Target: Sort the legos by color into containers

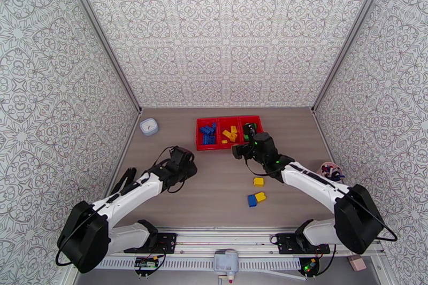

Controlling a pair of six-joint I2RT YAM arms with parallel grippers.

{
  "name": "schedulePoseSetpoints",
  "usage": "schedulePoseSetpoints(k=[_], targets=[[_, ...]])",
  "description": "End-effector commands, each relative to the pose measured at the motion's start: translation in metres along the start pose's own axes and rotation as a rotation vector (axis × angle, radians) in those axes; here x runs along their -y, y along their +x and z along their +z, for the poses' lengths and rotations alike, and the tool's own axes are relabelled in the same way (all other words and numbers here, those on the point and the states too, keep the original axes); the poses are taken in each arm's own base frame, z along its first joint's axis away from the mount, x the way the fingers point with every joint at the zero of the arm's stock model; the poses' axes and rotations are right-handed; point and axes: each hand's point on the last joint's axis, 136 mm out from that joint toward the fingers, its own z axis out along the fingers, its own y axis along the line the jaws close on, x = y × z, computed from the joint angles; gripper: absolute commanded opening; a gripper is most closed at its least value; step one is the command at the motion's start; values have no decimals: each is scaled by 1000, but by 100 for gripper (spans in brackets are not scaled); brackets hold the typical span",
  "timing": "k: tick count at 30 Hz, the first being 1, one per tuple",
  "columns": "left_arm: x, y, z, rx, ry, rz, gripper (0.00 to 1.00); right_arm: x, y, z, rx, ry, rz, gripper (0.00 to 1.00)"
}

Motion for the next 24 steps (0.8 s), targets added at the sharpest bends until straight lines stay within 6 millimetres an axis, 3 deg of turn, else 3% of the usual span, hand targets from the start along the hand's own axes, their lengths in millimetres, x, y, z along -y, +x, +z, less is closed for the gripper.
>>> schedulePoseSetpoints(k=[1, 7, 13, 20, 24], targets=[[65, -28, 0, 66, 187, 214, 17, 20, 2, -14, 29, 74, 58, 93], [146, -52, 16, 86, 345, 390, 15, 43, 17, -37, 32, 156, 75, 92], [214, -65, 39, 76, 494, 442, 15, 46, 32, -55, 24, 147, 60, 92], [271, -72, 79, 42, 563, 459, 15, 51, 41, -69, 32, 157, 61, 92], [289, -75, 105, 39, 552, 464, 15, 52, 40, -74, 37, 163, 52, 92]])
